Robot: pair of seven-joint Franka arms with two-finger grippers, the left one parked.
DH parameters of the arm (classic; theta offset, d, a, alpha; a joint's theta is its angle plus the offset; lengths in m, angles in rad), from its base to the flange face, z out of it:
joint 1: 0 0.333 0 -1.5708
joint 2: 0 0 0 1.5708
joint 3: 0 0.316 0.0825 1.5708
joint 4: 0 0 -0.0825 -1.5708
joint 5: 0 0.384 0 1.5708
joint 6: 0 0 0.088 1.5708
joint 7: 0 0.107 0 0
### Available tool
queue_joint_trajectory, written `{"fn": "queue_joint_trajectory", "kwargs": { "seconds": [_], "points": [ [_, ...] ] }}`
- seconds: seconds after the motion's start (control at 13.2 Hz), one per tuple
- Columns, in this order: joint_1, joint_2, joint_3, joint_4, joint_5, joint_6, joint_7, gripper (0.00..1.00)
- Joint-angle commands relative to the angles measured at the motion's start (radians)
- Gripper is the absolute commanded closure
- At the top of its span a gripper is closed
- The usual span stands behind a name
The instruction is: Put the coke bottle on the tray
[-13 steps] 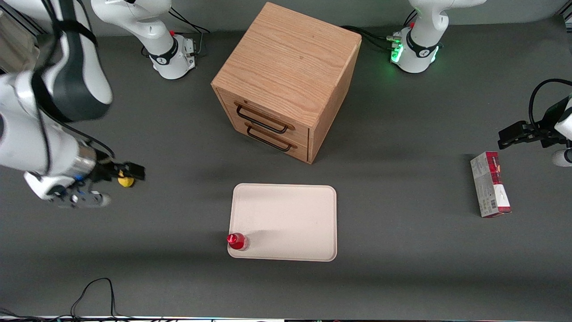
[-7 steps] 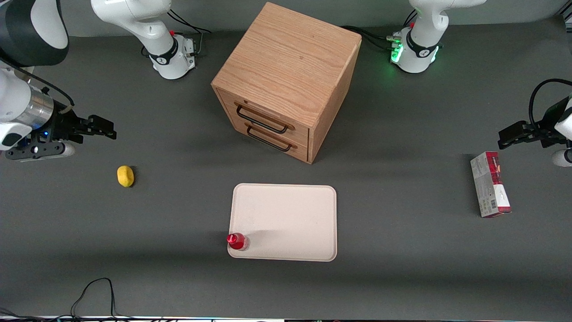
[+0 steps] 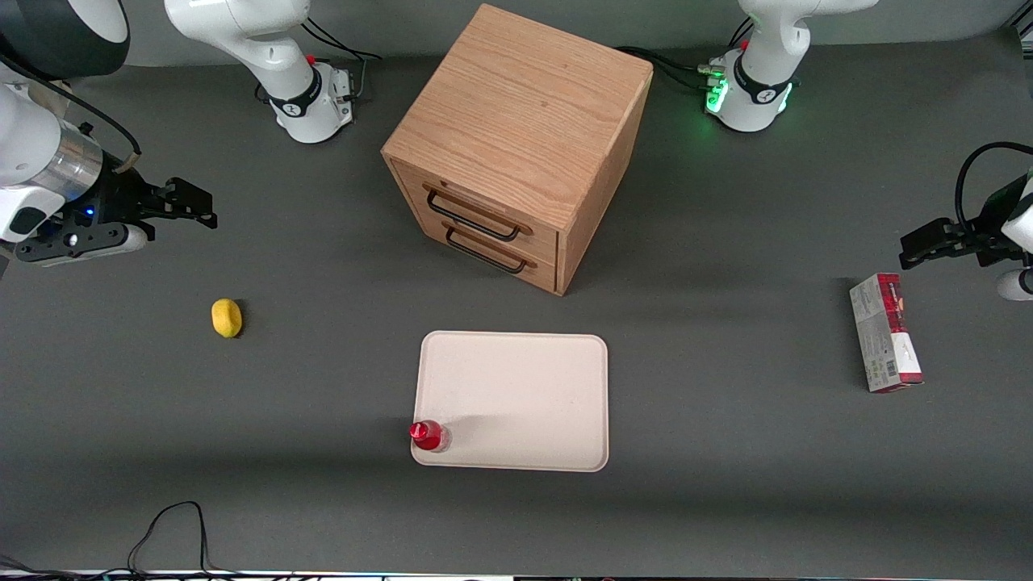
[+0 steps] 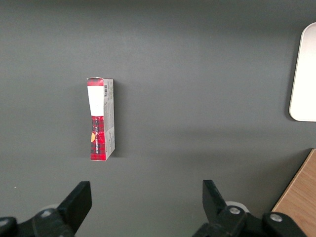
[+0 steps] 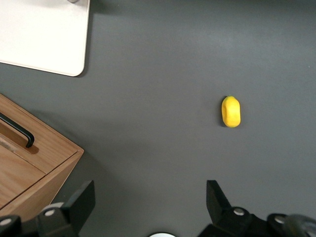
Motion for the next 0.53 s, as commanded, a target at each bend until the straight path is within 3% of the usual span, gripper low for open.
{"fn": "queue_joint_trajectory", "kwargs": {
  "seconds": [0.0,0.46],
  "points": [
    [-0.035,0.018,0.011,0.067,0.02,-0.06,-0.028,0.0],
    [-0.04,0.086,0.011,0.121,0.034,-0.06,-0.024,0.0]
  ]
}}
